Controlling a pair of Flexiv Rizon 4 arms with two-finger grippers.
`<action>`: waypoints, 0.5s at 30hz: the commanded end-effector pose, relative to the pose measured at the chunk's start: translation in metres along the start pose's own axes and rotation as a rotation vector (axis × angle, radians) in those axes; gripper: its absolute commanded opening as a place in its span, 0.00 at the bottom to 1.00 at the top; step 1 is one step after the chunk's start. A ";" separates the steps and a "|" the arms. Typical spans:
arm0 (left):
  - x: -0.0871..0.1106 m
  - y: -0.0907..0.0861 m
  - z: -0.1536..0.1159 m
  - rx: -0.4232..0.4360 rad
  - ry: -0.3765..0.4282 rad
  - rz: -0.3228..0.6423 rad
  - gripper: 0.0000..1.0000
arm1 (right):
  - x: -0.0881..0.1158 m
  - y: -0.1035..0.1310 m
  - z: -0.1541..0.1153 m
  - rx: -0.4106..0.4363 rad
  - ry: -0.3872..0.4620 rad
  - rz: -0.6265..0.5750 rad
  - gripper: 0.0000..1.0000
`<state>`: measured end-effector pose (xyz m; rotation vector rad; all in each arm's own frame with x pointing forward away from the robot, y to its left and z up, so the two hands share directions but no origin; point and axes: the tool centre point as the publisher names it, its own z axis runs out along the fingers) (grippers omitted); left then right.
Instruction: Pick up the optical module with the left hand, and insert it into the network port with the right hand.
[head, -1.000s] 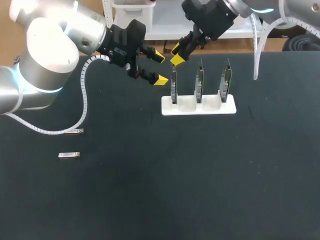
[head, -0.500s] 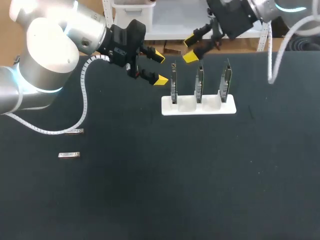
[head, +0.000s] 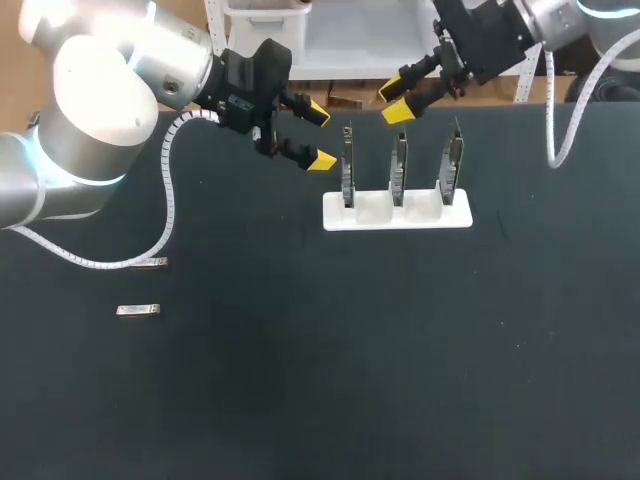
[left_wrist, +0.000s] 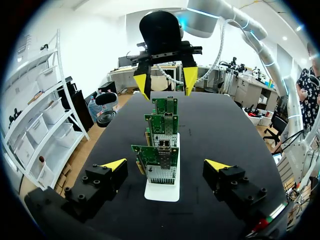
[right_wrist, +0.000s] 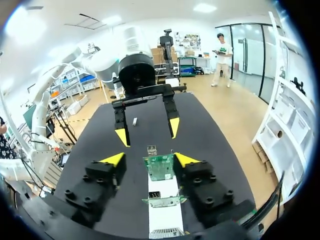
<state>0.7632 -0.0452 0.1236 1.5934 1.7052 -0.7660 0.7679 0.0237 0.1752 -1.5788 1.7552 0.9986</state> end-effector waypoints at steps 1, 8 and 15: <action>0.000 0.001 0.000 0.000 0.001 0.001 1.00 | -0.002 -0.007 0.002 -0.019 0.004 -0.009 0.00; 0.000 0.001 0.000 0.000 0.001 0.001 1.00 | -0.003 -0.009 0.012 -0.025 0.033 -0.021 0.00; 0.000 0.001 0.000 0.000 0.001 0.001 1.00 | -0.005 -0.006 0.027 -0.047 0.055 -0.032 0.00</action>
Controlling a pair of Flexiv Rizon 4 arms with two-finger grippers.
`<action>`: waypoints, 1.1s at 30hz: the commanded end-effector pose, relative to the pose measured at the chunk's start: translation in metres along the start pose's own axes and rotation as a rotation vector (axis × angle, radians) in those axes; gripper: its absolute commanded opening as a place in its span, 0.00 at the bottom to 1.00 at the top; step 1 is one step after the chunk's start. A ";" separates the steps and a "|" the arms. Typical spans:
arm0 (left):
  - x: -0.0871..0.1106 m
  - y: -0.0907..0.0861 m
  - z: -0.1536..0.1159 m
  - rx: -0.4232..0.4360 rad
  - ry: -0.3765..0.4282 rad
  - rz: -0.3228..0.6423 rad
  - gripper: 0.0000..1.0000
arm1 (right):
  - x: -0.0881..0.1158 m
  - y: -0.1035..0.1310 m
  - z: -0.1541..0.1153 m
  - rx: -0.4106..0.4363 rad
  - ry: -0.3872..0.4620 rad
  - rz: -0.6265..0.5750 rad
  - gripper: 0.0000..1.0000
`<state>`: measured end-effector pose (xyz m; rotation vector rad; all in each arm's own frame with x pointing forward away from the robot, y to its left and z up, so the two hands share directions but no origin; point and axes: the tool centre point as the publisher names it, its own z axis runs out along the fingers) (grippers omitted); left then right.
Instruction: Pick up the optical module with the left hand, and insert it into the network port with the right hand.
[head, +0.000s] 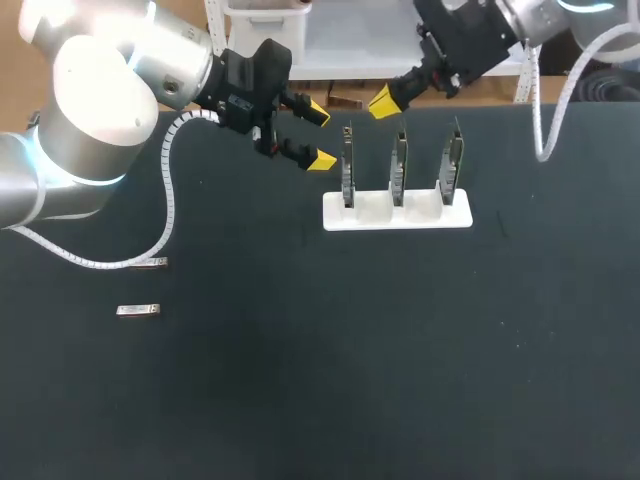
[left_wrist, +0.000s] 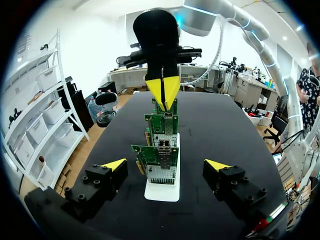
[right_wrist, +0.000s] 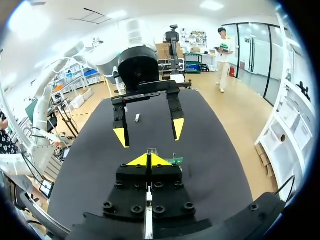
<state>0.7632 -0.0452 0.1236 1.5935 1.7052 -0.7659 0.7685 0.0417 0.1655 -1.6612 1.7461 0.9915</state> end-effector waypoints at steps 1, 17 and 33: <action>0.000 0.000 0.000 0.000 0.001 0.001 1.00 | -0.003 -0.005 0.007 -0.010 0.008 0.000 0.00; 0.000 0.000 0.000 0.000 0.001 0.001 1.00 | -0.015 0.000 0.027 -0.027 0.005 0.009 0.00; 0.000 0.000 0.000 0.000 0.001 0.001 1.00 | -0.015 -0.005 0.038 -0.032 0.028 0.027 0.00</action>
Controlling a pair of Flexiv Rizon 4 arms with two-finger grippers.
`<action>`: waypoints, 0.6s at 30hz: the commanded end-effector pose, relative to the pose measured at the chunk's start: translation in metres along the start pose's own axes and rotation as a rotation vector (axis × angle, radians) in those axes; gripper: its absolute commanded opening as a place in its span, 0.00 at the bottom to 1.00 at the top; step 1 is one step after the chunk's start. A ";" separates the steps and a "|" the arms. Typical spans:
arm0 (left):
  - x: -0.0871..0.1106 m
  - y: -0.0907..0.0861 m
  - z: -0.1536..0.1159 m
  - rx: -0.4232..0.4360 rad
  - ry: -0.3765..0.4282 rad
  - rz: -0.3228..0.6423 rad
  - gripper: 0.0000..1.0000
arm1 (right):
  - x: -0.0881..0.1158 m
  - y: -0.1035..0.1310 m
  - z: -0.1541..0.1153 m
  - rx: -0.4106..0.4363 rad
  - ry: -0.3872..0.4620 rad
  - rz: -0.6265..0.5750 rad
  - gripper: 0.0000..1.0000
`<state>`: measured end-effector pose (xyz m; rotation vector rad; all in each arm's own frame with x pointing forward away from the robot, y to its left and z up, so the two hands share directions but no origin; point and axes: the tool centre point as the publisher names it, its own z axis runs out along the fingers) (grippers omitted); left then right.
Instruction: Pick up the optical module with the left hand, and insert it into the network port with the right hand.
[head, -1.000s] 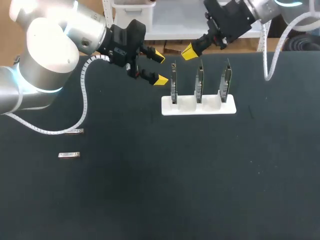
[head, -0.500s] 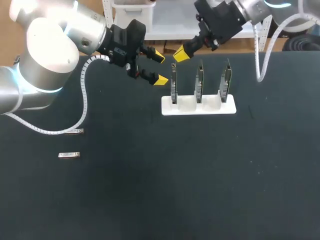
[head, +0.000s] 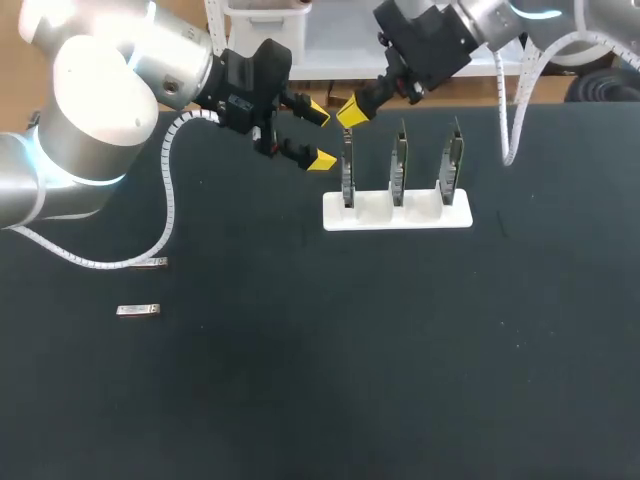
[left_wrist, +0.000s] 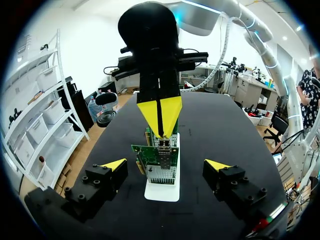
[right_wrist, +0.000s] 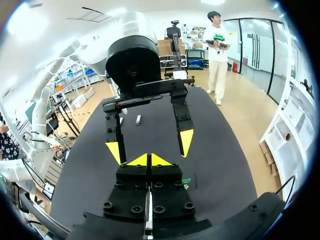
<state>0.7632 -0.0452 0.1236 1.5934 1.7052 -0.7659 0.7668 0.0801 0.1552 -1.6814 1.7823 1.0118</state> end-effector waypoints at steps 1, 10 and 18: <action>0.000 0.000 0.000 0.000 0.001 0.001 1.00 | 0.000 -0.004 0.000 -0.005 0.001 0.004 0.00; 0.000 0.000 0.000 0.000 0.001 0.001 1.00 | 0.005 -0.005 -0.001 -0.008 0.005 0.019 0.00; 0.000 0.000 0.000 0.000 0.001 0.001 1.00 | 0.010 -0.007 -0.001 -0.017 0.006 0.029 0.00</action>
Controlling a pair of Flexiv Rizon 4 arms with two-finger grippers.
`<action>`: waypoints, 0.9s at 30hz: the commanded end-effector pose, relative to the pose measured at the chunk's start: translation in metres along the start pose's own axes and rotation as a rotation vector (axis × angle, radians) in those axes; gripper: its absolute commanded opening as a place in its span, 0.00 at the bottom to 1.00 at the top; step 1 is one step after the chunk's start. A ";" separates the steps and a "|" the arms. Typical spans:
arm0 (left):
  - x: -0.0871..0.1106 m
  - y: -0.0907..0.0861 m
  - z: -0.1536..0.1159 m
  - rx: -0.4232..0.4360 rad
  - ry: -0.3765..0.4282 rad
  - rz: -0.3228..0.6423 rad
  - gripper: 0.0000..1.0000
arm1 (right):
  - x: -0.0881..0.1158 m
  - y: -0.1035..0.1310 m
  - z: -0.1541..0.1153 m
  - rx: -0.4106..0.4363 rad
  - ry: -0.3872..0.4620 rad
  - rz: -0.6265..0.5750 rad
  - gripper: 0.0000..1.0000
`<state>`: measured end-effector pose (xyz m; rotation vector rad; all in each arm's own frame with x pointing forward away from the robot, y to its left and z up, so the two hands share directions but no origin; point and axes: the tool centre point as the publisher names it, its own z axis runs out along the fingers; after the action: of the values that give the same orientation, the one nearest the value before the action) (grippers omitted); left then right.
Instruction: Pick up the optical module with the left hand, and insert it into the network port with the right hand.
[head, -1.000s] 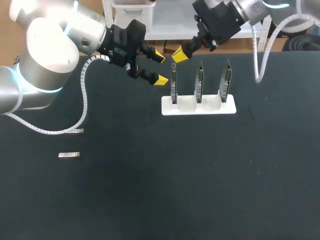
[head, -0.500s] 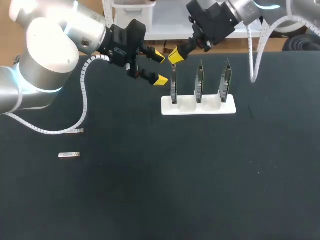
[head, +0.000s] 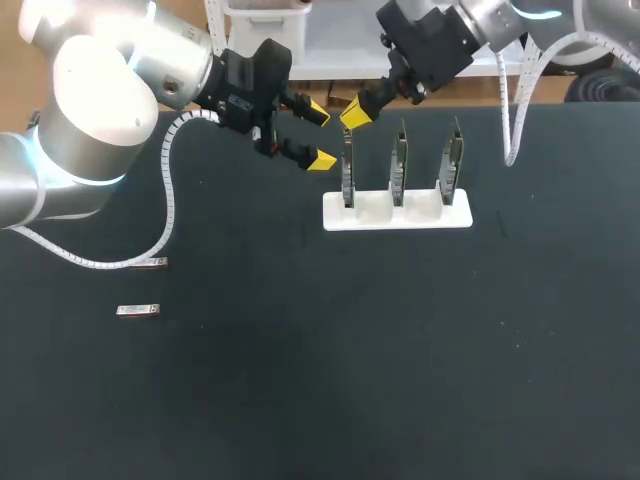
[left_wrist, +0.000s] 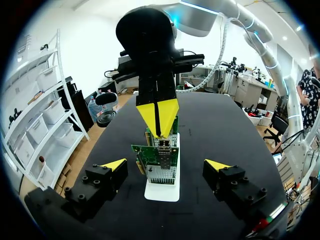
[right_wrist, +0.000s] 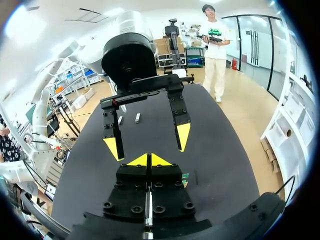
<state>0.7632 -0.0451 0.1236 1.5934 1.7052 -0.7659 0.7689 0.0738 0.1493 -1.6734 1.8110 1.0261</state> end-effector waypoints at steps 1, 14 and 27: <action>0.000 0.000 0.000 0.000 0.001 0.001 1.00 | 0.002 -0.004 0.001 -0.010 -0.001 0.004 0.00; 0.000 0.000 0.000 0.000 0.001 0.001 1.00 | -0.003 -0.005 0.000 -0.016 0.000 -0.012 0.00; 0.000 0.000 0.000 0.000 0.001 0.001 1.00 | -0.002 -0.007 0.002 -0.027 0.012 -0.007 0.00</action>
<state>0.7632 -0.0451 0.1236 1.5934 1.7052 -0.7659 0.7712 0.0753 0.1485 -1.6981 1.8055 1.0349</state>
